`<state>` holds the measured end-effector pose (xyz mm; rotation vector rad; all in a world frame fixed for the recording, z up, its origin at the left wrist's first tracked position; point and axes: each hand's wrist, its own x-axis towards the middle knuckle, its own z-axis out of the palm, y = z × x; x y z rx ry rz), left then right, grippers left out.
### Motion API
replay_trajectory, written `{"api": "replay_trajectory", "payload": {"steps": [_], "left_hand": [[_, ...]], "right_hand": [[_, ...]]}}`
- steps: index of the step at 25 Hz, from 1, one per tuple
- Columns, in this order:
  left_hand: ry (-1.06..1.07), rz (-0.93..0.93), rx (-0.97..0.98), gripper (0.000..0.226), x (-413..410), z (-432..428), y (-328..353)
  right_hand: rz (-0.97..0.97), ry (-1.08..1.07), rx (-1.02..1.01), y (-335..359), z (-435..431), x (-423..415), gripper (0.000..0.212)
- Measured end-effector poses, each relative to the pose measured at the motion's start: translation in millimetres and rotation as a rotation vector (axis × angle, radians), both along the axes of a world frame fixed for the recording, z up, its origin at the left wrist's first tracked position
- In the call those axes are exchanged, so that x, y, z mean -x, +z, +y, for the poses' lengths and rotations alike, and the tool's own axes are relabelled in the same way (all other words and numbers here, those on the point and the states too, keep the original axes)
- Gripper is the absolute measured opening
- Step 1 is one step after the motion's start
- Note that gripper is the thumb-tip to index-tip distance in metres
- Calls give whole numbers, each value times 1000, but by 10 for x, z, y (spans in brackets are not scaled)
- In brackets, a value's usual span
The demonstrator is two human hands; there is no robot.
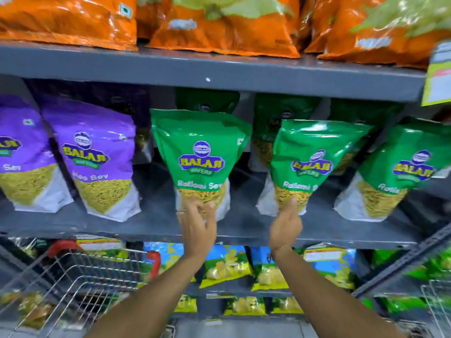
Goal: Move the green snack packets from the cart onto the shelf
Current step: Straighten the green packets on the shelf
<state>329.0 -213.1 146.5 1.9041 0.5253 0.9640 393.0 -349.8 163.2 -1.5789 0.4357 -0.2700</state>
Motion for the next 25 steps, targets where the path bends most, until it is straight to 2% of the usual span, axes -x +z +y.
{"api": "replay_trajectory", "payload": {"steps": [1,3,4,5,6,8,9,11,13,14,15,16,19,21,22,24,25], "left_hand": [[-211,33,16,41,-17,-250,54],[-477,30,124,27,-341,-645,278],[-468,-18,201,21,-575,-790,447],[-419,-69,271,29,-790,-875,630],[-372,-115,323,39,-961,-949,828],[-236,-165,362,43,-1201,-994,1096],[-168,-160,369,42,-1275,-983,1128],[-154,-135,399,43,-1357,-1004,997],[-298,-42,437,60,-1264,-1089,663],[-358,46,439,66,-1198,-1142,466],[-386,130,418,64,-1145,-1197,302],[-363,192,382,57,-1107,-1243,209],[-257,223,381,55,-1160,-1310,182],[-152,99,425,56,-1170,-1403,183],[-18,32,409,62,-1135,-1479,150],[248,-6,263,64,-1007,-1776,12],[247,-18,154,61,-915,-2008,-18]], "right_hand": [[2,-121,-31,84,-187,-83,51],[-203,-187,-113,391,-532,-400,37],[-300,-122,-153,569,-666,-589,31],[-357,-37,-190,754,-756,-767,25],[-359,54,-218,932,-850,-935,20],[-332,170,-141,1195,-1002,-1188,22],[-349,195,-104,1262,-1047,-1216,24],[-304,315,-178,1137,-1101,-1172,19],[-209,481,-227,770,-1143,-1031,49],[-177,593,-166,559,-1155,-951,63],[-140,670,-100,379,-1168,-914,73],[-115,710,-78,311,-1177,-868,73],[-134,746,-83,276,-1178,-896,44],[-172,683,-35,233,-1253,-897,48],[-189,599,-23,231,-1338,-834,46],[-228,288,-53,145,-1622,-784,26],[-238,112,-89,109,-1815,-798,23]]}}
